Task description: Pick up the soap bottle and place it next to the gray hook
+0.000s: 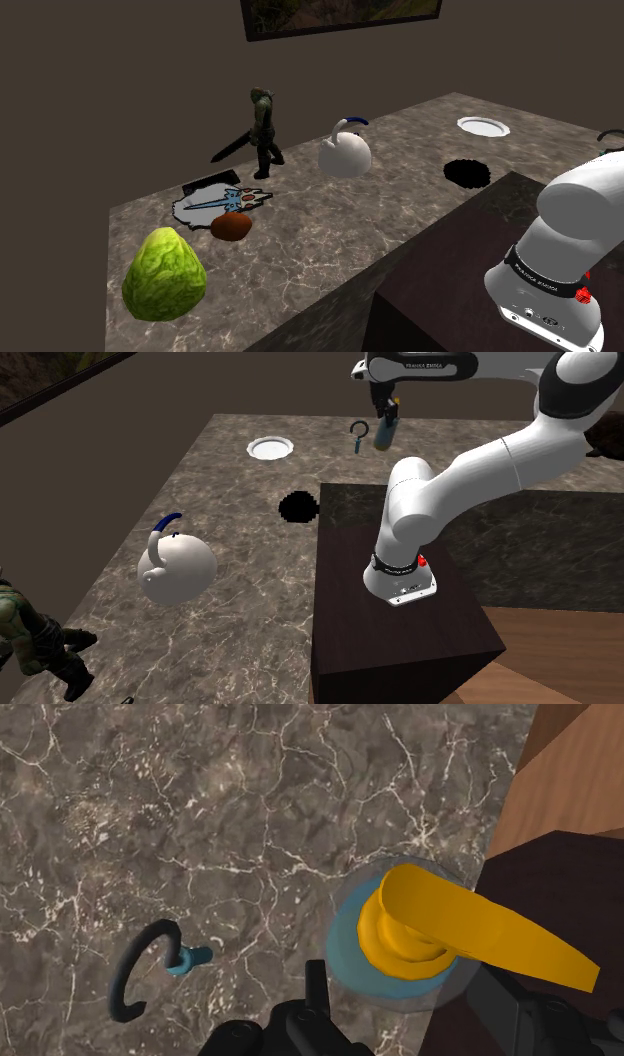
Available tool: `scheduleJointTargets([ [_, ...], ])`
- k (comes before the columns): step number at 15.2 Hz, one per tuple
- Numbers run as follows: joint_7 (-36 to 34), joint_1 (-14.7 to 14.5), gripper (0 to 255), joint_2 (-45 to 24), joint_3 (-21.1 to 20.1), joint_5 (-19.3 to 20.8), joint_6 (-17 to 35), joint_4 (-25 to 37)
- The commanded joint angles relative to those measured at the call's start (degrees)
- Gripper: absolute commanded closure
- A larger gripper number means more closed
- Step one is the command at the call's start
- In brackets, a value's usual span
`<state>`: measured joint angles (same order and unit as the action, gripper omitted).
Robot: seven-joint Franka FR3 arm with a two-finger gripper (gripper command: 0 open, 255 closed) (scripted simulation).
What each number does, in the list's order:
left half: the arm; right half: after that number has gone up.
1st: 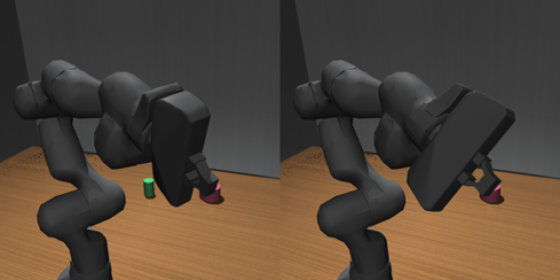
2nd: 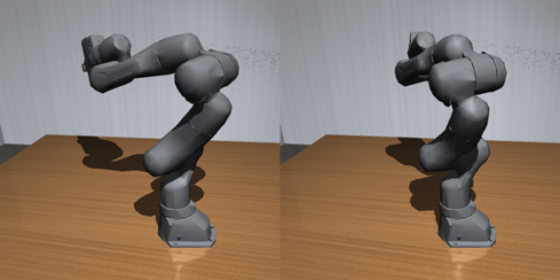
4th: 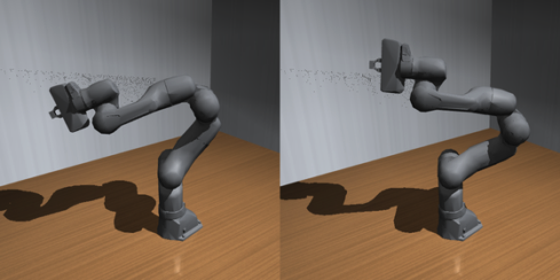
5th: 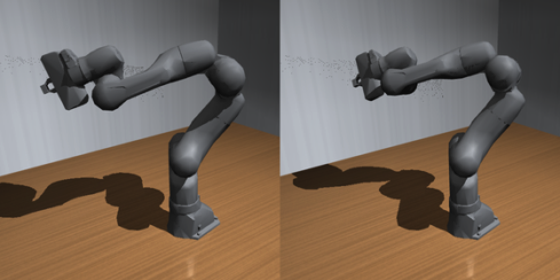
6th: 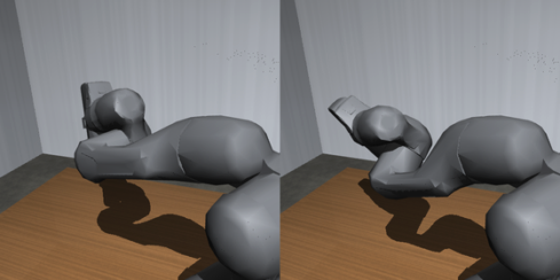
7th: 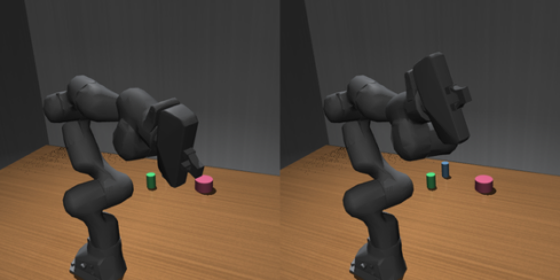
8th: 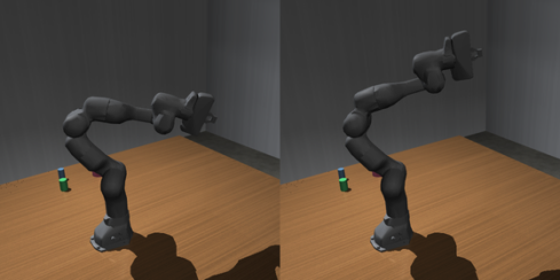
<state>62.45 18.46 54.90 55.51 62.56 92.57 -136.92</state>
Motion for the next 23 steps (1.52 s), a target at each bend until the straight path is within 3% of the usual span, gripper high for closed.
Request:
scheduleJointTargets([
  [1,-0.6,0.1,255,0.2,1.0,0.9,1.1,-1.2],
  [17,-5.8,-1.2,255,-0.9,11.5,9.0,10.1,-7.9],
  [23,-5.8,-1.2,255,-0.9,11.5,9.0,10.1,-7.9],
])
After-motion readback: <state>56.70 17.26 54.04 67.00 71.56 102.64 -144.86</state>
